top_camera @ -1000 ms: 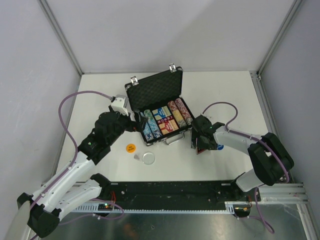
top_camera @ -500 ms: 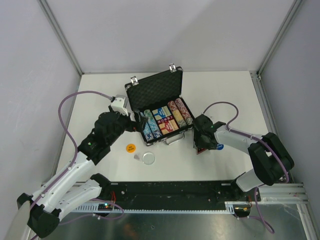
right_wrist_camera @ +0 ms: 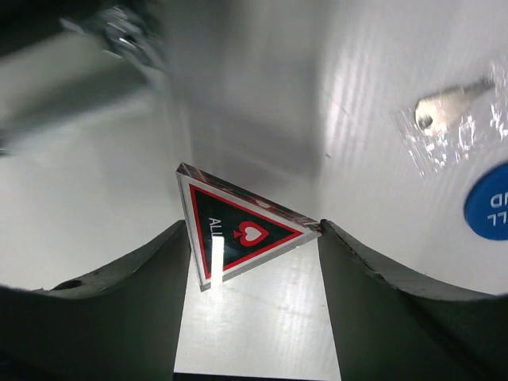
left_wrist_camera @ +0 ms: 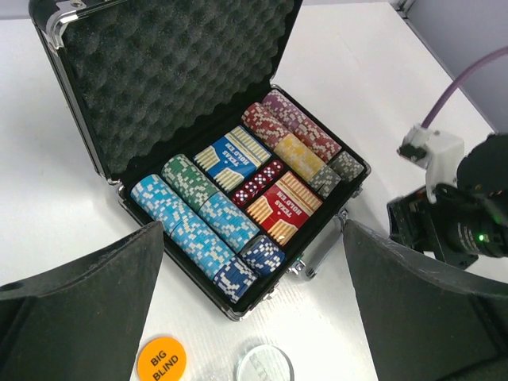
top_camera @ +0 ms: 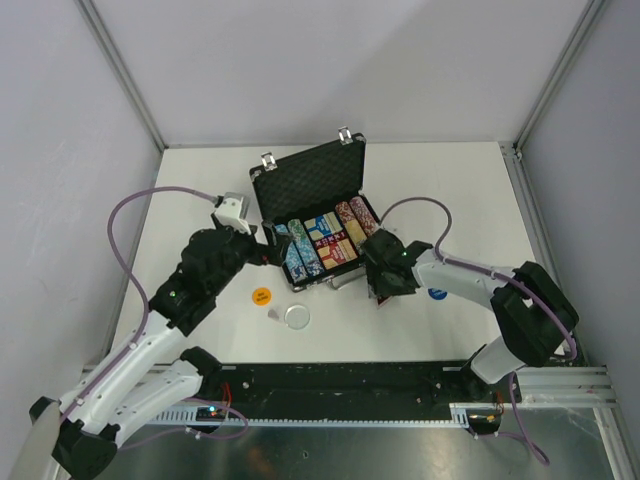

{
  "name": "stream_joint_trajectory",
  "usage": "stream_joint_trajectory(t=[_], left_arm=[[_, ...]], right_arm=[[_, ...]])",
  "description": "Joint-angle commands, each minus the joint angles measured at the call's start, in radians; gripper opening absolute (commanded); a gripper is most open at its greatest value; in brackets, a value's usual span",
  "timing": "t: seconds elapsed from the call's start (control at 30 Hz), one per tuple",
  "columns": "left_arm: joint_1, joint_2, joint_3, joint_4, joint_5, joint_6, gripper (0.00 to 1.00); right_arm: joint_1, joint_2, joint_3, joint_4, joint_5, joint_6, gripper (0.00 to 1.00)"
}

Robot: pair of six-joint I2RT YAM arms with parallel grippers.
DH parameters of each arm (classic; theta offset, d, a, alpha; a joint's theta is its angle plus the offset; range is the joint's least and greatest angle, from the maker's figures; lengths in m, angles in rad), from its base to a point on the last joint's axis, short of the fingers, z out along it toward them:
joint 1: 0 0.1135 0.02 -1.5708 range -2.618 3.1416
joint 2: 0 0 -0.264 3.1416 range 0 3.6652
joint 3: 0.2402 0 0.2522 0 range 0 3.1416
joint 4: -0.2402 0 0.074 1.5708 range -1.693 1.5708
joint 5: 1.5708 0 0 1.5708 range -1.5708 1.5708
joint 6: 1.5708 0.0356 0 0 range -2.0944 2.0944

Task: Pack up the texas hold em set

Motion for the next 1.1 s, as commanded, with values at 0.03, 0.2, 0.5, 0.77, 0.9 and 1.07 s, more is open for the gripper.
stream_joint_trajectory(t=[0.03,0.2,0.5,0.77,0.9,1.07], left_arm=[[0.004,-0.044,-0.011,0.027,-0.049,0.018,0.99],[0.004,-0.062,-0.014,0.027,-0.088,0.015,0.99],[0.004,-0.092,-0.025,0.030,-0.146,0.017,0.99],[0.004,-0.093,-0.033,0.032,-0.154,0.017,1.00],[0.004,-0.102,-0.037,0.035,-0.158,0.016,1.00],[0.004,-0.108,-0.040,0.036,-0.159,0.019,1.00]], right_arm=[[0.025,0.014,0.184,0.032,0.015,-0.050,0.52],[0.035,0.103,0.311,0.092,0.004,-0.085,0.52],[0.042,0.333,0.576,0.139,0.047,-0.151,0.52],[0.046,0.515,0.765,0.150,0.098,-0.178,0.54],[0.042,0.583,0.841,0.126,0.103,-0.167,0.55],[0.031,0.632,0.881,0.123,0.072,-0.166,0.56]])
